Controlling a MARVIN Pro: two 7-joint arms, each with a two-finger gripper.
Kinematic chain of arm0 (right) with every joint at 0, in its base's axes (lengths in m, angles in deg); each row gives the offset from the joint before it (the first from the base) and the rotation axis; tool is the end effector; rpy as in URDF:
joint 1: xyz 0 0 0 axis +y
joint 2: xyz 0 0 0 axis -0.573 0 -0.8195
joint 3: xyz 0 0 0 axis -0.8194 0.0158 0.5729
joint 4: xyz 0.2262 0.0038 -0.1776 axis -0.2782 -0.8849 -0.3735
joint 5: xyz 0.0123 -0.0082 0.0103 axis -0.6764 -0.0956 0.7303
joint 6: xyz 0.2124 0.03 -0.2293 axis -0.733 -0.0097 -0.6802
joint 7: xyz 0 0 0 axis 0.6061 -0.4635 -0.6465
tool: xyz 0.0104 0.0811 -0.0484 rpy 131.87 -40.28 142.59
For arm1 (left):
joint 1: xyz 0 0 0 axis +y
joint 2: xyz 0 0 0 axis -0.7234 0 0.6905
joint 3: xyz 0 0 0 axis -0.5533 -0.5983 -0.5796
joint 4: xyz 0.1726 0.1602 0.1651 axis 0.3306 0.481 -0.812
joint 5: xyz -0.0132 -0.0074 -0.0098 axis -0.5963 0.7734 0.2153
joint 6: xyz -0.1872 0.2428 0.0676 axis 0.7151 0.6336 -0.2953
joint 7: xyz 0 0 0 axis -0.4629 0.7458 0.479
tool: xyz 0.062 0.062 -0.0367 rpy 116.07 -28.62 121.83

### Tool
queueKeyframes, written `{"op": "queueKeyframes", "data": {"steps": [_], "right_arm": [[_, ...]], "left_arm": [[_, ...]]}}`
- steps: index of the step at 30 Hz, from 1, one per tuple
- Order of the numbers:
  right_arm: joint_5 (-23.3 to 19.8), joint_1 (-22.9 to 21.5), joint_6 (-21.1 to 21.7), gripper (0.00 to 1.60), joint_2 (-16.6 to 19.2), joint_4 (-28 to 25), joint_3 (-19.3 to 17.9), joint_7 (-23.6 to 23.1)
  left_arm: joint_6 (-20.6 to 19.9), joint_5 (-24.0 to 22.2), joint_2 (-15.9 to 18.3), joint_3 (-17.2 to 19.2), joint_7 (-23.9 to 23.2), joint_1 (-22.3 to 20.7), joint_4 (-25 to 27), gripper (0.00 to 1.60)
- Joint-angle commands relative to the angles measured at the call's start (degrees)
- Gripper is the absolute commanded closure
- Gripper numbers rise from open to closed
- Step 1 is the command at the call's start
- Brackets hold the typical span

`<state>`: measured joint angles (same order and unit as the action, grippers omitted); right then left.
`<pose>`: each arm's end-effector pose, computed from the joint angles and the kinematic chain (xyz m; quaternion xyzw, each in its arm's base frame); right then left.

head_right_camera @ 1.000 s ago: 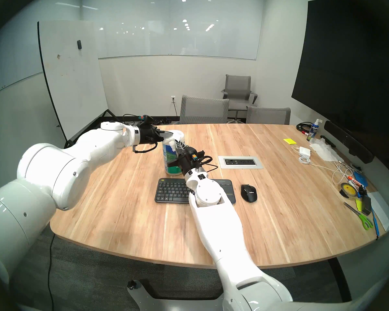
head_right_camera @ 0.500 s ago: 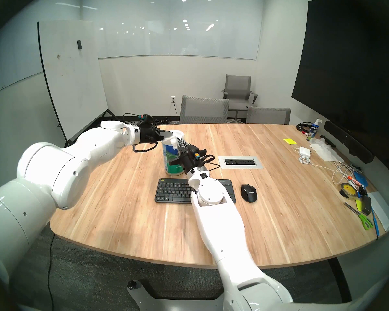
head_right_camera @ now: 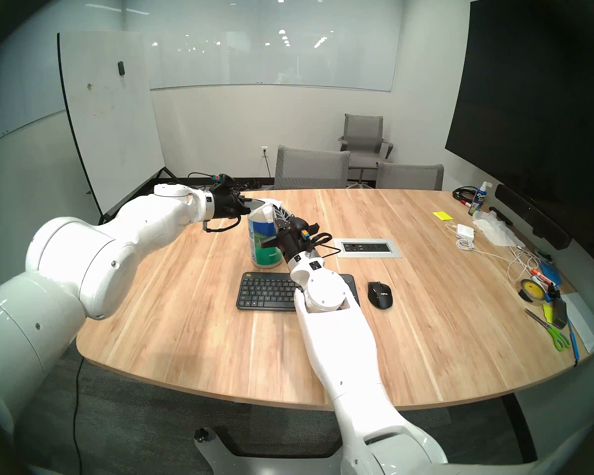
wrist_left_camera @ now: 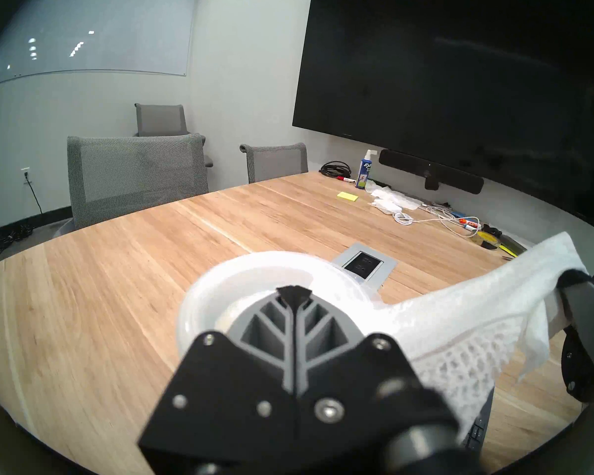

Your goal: Wipe the keyboards and mice with a disinfecting wipe, then set the wipe down

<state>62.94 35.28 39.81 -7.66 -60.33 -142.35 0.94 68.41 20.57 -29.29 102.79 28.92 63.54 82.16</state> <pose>0.5005 0.1381 -0.2187 -0.5433 -0.1407 -0.8118 0.1613 0.6387 -0.0097 -0.1675 0.7368 -0.2924 0.5285 0.3039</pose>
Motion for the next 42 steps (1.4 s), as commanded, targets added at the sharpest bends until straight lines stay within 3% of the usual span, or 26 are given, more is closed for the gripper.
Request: {"op": "queueKeyframes", "data": {"steps": [1, 21, 42], "right_arm": [[-0.77, -1.30, 0.33, 1.60, -0.44, -3.02, -0.74, 0.18], [-3.73, -4.62, 2.61, 1.60, -0.74, -6.46, -5.74, 0.37], [-4.34, -4.51, 4.13, 1.60, -0.18, -8.07, -7.18, -0.80]], "left_arm": [[0.25, -0.07, -0.20, 0.12, 0.09, -1.72, 0.85, 1.60], [0.56, 0.04, -0.38, 0.13, 0.04, -1.62, 0.88, 1.60], [0.92, 0.19, -0.59, 0.13, -0.25, -1.66, 0.87, 1.60]]}}
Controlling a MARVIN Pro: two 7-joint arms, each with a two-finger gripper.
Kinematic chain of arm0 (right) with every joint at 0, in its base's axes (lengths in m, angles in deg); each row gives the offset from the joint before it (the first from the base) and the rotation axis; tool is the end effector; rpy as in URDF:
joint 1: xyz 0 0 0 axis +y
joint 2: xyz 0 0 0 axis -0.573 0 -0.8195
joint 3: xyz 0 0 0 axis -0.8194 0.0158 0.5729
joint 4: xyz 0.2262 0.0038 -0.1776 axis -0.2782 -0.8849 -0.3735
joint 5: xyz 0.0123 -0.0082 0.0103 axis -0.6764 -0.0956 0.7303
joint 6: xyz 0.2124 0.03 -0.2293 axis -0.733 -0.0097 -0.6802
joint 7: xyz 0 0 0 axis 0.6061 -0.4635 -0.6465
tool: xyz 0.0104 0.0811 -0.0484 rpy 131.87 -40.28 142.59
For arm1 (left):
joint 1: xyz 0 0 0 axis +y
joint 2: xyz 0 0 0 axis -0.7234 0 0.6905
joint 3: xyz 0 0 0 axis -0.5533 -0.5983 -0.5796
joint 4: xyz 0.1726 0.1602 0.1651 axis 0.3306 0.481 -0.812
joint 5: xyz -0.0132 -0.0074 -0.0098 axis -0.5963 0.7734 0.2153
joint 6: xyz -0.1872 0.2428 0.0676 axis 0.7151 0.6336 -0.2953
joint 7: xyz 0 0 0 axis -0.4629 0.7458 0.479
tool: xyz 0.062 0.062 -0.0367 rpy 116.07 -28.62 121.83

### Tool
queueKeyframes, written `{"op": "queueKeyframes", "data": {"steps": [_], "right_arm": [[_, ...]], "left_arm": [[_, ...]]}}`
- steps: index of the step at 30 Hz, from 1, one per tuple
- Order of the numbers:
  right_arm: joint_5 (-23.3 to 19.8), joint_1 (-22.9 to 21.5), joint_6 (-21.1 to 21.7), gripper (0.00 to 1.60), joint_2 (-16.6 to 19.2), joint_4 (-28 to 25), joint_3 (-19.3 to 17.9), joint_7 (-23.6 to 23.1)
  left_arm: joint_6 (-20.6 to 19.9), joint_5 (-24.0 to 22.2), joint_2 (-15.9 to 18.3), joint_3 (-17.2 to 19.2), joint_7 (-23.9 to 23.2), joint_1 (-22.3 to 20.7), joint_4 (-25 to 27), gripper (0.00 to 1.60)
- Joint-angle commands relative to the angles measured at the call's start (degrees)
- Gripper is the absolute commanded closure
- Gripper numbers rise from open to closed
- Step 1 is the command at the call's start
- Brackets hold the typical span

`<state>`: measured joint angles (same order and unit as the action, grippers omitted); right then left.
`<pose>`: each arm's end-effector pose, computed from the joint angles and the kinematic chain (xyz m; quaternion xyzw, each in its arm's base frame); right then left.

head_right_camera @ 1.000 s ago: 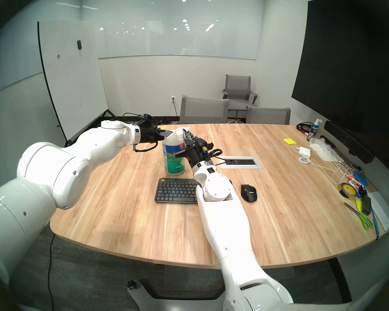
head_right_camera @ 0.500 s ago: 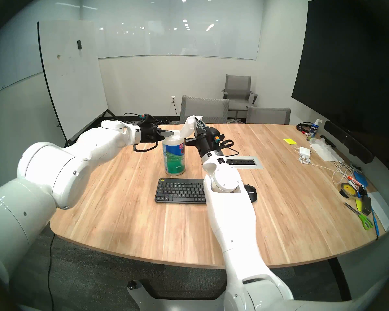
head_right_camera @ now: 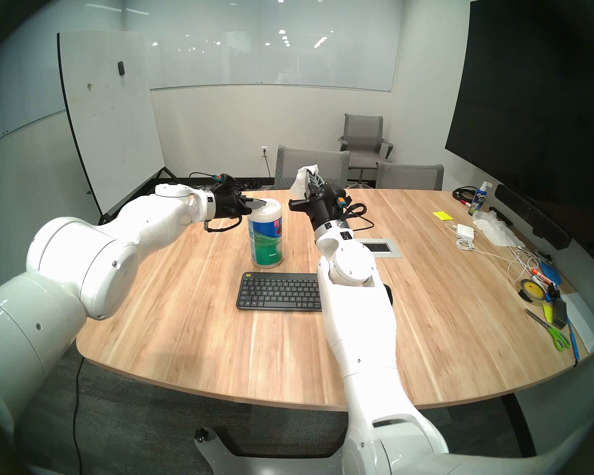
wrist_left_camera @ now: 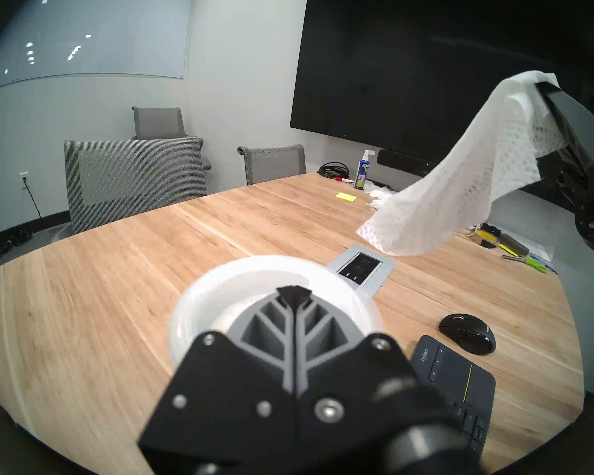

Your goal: Wipe the keyboards and mice with a disinfecting wipe, then set the wipe down

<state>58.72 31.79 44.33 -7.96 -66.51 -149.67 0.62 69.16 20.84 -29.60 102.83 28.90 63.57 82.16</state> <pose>0.5173 0.0839 -0.1522 -0.5117 -0.0678 -0.8433 0.1498 0.6386 -0.0133 -0.1674 0.7328 -0.2979 0.5313 0.3032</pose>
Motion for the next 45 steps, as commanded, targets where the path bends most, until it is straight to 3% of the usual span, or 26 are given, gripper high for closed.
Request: {"op": "queueKeyframes", "data": {"steps": [1, 16, 33, 45], "right_arm": [[-0.10, -0.97, -0.39, 1.60, 0.19, -1.85, 0.11, -0.60], [0.35, -0.50, -1.16, 1.60, 0.64, 0.54, -0.06, -1.29], [0.29, 0.25, -2.18, 1.60, 1.09, 1.65, -0.34, -2.12], [0.15, 0.22, -2.46, 1.60, 1.33, 2.06, -0.89, -2.54]], "left_arm": [[0.16, -0.07, -0.26, 0.09, -0.31, -1.80, 0.92, 1.60], [0.23, 0.36, 0.51, -0.05, -1.91, -3.05, 1.30, 1.60], [2.50, 0.08, 0.30, 0.34, -8.99, -3.62, 4.21, 1.60], [2.32, -0.32, 1.81, 1.25, -13.09, -1.53, 7.25, 1.60]]}}
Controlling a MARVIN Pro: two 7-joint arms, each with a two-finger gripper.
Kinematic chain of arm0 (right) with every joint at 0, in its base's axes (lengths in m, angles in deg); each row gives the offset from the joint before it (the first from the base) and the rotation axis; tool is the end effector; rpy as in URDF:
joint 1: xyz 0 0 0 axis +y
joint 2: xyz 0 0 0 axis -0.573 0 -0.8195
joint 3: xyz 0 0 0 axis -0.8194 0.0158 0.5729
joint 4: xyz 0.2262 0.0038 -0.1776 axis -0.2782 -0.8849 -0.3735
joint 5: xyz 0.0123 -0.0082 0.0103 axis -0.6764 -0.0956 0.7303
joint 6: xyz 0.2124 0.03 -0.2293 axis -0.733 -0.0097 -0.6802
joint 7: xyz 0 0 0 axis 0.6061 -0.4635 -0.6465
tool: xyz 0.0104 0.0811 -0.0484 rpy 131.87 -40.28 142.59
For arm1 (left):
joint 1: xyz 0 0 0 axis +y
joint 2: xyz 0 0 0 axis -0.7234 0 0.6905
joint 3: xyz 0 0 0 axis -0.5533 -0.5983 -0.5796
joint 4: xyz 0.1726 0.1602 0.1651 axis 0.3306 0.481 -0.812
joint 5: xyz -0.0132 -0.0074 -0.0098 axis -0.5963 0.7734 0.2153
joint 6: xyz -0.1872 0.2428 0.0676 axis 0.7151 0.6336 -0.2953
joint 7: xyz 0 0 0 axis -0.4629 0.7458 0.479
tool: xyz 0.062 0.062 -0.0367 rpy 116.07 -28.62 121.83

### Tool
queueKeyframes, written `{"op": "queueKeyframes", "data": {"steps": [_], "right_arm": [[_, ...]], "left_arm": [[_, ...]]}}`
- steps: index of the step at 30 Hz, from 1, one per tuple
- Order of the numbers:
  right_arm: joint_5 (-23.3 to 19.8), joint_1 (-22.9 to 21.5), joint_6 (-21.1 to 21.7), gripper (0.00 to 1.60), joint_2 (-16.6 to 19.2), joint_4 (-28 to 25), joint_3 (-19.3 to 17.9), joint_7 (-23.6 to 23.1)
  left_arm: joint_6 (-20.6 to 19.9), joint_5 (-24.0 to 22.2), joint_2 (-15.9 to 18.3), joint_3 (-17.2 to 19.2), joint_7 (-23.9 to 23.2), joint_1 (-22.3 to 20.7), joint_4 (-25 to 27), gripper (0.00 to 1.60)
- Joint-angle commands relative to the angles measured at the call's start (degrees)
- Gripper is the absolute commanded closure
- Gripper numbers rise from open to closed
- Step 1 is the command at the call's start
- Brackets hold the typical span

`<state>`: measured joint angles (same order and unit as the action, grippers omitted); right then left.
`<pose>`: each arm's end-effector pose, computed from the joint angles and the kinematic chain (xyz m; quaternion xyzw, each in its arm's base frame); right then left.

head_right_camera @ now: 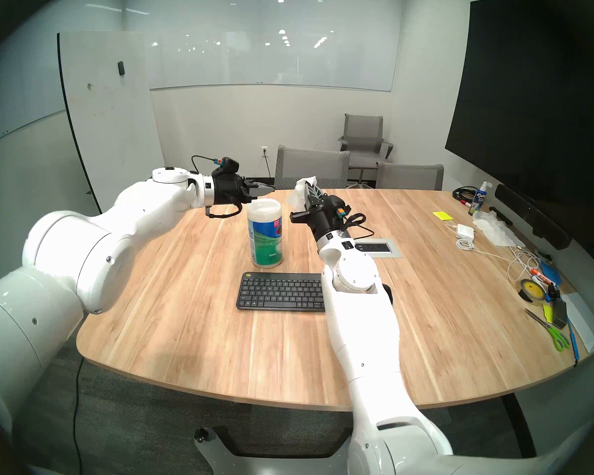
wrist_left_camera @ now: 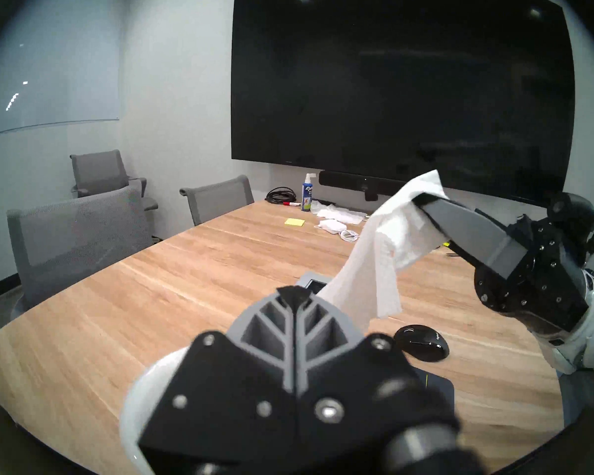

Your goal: Wipe the keyboards and mice with a disinfecting wipe, then set the wipe down

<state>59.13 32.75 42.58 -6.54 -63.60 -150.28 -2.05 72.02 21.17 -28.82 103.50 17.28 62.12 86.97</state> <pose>0.5176 0.0768 -0.1805 -0.5269 -0.0904 -0.8321 0.1477 0.6313 -0.0273 -0.1194 0.6540 -0.3870 0.5449 0.3543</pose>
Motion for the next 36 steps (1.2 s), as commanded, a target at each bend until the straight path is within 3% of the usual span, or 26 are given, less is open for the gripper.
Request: {"op": "queueKeyframes", "data": {"steps": [1, 36], "right_arm": [[-0.27, -0.76, -0.73, 1.60, -0.06, -0.79, -0.35, 0.10], [-0.87, -1.35, -0.64, 1.60, 0.91, 0.15, -3.41, -1.87]], "left_arm": [[-0.69, -0.65, 1.25, 0.63, -1.61, 0.21, 2.69, 1.60], [-4.39, -1.48, 6.68, 2.97, -9.08, 8.48, 14.23, 1.60]]}}
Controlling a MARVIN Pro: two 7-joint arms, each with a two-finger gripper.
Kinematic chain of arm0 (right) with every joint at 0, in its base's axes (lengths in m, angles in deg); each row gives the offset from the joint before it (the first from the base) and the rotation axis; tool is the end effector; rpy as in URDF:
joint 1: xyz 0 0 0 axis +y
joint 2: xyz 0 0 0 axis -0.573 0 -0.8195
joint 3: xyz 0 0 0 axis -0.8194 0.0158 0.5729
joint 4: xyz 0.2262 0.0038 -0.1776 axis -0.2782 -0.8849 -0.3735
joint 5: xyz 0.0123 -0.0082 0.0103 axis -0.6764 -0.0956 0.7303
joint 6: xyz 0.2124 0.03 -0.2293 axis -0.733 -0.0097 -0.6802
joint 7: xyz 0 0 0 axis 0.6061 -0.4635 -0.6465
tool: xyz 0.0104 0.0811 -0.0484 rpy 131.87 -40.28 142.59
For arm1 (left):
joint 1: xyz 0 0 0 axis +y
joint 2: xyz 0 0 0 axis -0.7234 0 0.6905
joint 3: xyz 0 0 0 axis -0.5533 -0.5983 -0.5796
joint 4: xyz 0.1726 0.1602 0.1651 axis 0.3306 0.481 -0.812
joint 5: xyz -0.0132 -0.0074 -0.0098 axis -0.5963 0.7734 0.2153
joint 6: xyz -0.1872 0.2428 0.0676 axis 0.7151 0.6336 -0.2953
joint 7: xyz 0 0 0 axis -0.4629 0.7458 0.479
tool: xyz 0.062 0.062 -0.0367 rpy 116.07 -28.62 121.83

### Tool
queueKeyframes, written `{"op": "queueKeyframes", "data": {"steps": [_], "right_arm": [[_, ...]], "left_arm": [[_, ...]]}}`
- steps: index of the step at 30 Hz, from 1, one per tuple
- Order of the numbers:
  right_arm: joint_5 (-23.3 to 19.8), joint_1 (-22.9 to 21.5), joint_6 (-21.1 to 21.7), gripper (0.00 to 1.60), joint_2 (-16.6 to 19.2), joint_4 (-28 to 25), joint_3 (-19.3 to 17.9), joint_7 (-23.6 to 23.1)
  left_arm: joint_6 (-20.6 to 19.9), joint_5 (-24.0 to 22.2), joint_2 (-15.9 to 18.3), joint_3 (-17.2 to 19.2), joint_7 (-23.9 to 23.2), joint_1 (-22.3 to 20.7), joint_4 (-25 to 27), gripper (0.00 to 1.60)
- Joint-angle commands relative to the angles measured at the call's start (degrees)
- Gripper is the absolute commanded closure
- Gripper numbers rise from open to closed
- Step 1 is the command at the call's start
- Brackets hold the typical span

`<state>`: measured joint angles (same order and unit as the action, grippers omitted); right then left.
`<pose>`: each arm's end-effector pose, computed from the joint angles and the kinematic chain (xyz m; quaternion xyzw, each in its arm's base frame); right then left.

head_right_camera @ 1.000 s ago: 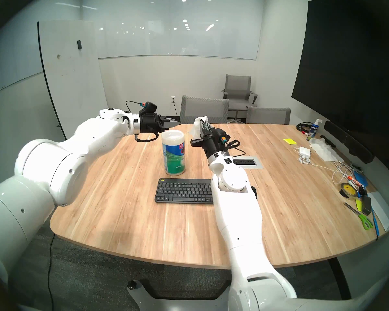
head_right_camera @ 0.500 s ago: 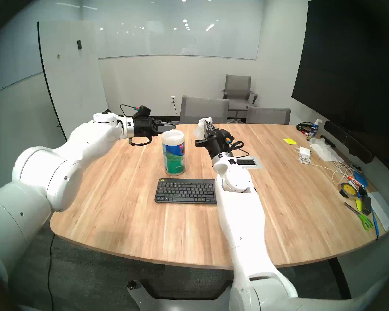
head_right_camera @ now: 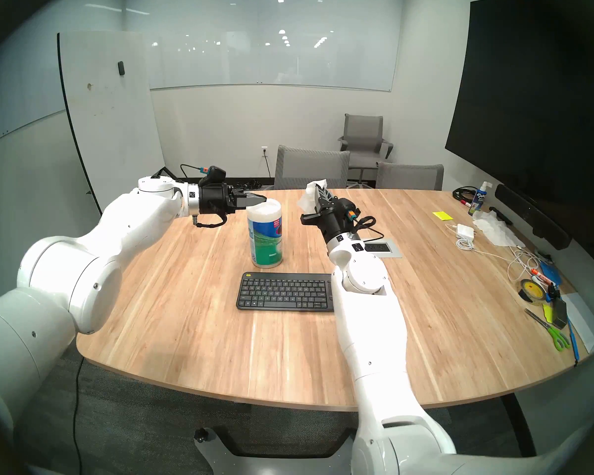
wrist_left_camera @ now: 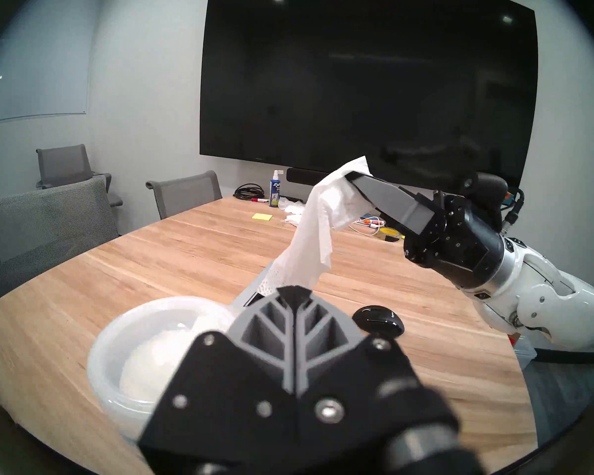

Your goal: Wipe the keyboards and mice with a disinfecting wipe, then set the wipe down

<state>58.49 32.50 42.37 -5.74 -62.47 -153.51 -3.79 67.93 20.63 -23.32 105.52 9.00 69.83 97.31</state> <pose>0.5214 0.0517 -0.1875 -0.5328 -0.0796 -0.8309 0.1389 0.6071 0.0047 -0.1426 0.6415 -0.4050 0.5136 0.4009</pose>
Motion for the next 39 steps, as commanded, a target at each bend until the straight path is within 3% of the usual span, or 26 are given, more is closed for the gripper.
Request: {"op": "queueKeyframes", "data": {"steps": [1, 31, 32, 33, 34, 35, 36, 39], "right_arm": [[-0.26, -1.10, -0.43, 1.60, 0.15, -0.98, -0.31, -0.20], [-0.29, 1.46, -0.44, 1.60, 6.49, 0.20, -3.43, -7.52], [-0.33, 1.65, -0.47, 1.60, 6.74, 0.16, -3.51, -7.96], [-0.38, 1.87, -0.45, 1.60, 7.05, 0.11, -3.59, -8.53], [-0.42, 2.06, -0.49, 1.60, 7.27, 0.03, -3.66, -8.90], [-0.48, 2.30, -0.48, 1.60, 7.58, -0.08, -3.73, -9.47], [-0.53, 2.49, -0.51, 1.60, 7.79, -0.18, -3.80, -9.82], [-0.75, 3.39, -0.69, 1.60, 8.52, -0.51, -4.10, -11.36]], "left_arm": [[-0.41, -1.04, 1.36, 1.09, -0.90, 1.15, 4.34, 1.60], [-4.96, -2.85, 7.24, 5.48, -1.44, 13.43, 20.95, 1.60], [-5.20, -2.90, 7.46, 5.66, -1.36, 14.00, 21.73, 1.49], [-5.49, -3.00, 7.67, 5.90, -1.25, 14.61, 22.52, 1.02], [-5.70, -3.07, 7.80, 6.06, -1.13, 15.03, 23.05, 0.33], [-5.98, -3.13, 8.00, 6.29, -0.91, 15.64, 23.79, 0.07], [-6.16, -3.17, 8.15, 6.44, -0.77, 16.06, 24.29, 0.00], [-6.89, -3.40, 8.88, 7.23, 0.14, 17.81, 26.60, 0.00]]}}
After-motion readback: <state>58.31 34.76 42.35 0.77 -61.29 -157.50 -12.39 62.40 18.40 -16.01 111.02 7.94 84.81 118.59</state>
